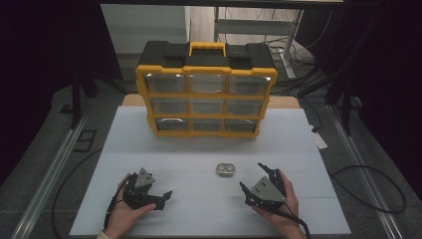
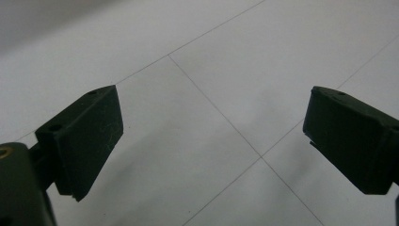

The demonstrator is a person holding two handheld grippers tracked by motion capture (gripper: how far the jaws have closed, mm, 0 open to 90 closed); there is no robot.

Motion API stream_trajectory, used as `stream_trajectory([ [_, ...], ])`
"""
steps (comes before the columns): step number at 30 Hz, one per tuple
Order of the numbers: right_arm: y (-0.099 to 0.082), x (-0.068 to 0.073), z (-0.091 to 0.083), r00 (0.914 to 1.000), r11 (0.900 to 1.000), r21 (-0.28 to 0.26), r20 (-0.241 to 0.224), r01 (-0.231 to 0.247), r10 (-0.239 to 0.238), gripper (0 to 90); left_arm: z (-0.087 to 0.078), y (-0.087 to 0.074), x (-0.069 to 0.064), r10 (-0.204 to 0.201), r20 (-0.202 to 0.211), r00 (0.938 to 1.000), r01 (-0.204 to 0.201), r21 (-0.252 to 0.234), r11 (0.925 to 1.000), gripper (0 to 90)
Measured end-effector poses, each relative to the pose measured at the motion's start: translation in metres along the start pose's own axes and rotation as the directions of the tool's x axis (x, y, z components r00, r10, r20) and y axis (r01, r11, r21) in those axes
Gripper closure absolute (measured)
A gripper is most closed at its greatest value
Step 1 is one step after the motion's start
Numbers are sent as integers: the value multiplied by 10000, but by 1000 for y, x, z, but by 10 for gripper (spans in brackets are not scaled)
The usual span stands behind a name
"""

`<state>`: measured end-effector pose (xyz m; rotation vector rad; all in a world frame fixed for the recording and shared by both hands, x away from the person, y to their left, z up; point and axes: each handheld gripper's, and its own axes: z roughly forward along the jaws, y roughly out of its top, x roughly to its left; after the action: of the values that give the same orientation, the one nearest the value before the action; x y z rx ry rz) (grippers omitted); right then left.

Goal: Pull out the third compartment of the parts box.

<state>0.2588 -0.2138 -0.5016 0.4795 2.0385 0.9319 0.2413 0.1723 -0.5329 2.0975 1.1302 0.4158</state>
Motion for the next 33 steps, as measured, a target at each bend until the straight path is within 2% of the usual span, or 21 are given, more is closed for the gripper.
stream_trajectory([
  [15,-1,3,1,9976,9981,18,305,618,-618,167,0,0,0,-5,-11,10000,5,3,10000,61],
  [33,1,2,1,9883,9904,14,655,1379,-1377,171,0,0,0,12,-22,10000,-12,0,10000,61],
])
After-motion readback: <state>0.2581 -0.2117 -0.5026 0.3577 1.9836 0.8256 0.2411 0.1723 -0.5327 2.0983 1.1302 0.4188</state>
